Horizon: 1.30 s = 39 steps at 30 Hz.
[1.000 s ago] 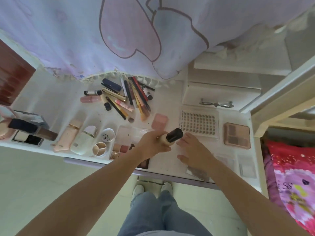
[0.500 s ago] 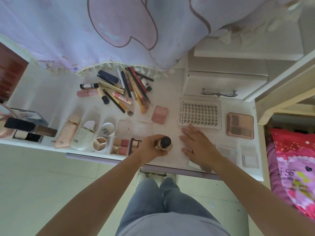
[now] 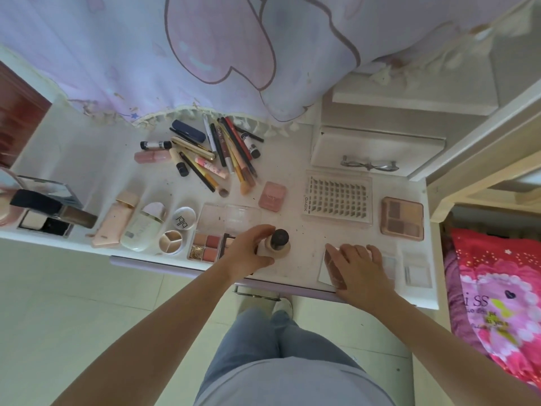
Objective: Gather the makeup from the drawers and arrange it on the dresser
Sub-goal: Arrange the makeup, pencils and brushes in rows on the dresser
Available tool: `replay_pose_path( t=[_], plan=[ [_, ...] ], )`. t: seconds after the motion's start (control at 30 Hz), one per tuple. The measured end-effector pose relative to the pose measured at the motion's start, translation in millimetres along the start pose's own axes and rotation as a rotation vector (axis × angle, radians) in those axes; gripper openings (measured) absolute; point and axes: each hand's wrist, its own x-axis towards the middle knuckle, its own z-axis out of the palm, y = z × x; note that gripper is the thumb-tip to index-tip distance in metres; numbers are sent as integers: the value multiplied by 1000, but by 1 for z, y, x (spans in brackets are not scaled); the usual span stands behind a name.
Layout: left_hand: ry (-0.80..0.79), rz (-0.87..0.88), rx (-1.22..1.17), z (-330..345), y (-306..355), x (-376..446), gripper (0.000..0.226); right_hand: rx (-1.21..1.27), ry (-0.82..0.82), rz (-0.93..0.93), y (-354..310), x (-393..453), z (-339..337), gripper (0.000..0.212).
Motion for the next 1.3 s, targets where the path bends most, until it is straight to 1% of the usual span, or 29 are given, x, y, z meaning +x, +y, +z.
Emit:
replay_pose_path(
  t=[0.07,0.13,0.17,0.23,0.27,0.3,0.33,0.37,0.47,0.5,0.57,0.63,0.7,0.77,0.83,0.87,0.93,1.03,1.1,1.13,1.2,1.23,1.3],
  plan=[
    [49,-12,-22,-2,-3,-9,68,69,55,-27,2,-2,4,98],
    [132,-17,-116,-5,-7,-21,64,176,102,-79,0,-7,1,92],
    [189,-6,-155,-6,-7,-29,58,274,112,-92,-3,-9,-3,85],
    [344,48,-144,-7,-5,-44,39,480,55,-55,-6,-15,-11,74],
    [415,70,-128,-7,-4,-51,29,581,3,-20,-9,-20,-17,72],
    [451,79,-133,-9,0,-58,23,669,-8,-13,-12,-23,-22,71],
    [439,73,-152,-11,5,-65,21,731,-7,-20,-15,-26,-30,70],
    [365,60,-197,-12,12,-72,22,765,8,-45,-19,-29,-40,67],
    [-9,3,-392,-18,35,-88,14,844,39,-138,-38,-40,-75,60],
    [-86,-12,-452,-19,42,-92,11,859,60,-181,-45,-43,-87,57],
    [-176,-17,-579,-20,49,-99,10,850,59,-255,-57,-50,-104,52],
    [-206,-5,-642,-22,53,-104,14,795,41,-294,-66,-54,-117,52],
    [-172,7,-658,-26,54,-108,17,740,50,-298,-71,-58,-129,54],
    [-139,1,-739,-31,53,-112,18,768,26,-272,-72,-65,-140,55],
    [-153,-10,-841,-36,54,-114,19,829,-19,-269,-71,-72,-147,57],
    [-168,-13,-870,-38,56,-117,21,863,-14,-268,-70,-75,-150,59],
    [-219,-11,-879,-40,61,-120,20,919,62,-254,-70,-78,-152,57],
    [-288,-13,-872,-41,74,-123,13,893,219,-254,-69,-76,-150,45],
    [-332,-11,-856,-43,82,-123,14,868,330,-256,-65,-71,-150,46],
    [-370,0,-836,-45,87,-124,17,875,360,-253,-62,-68,-152,46],
    [-417,48,-818,-50,91,-124,17,912,360,-247,-59,-62,-158,43],
    [-416,82,-825,-52,92,-123,24,918,358,-252,-57,-58,-161,40],
    [-361,115,-825,-55,93,-120,62,941,320,-250,-53,-53,-169,41]
  ],
)
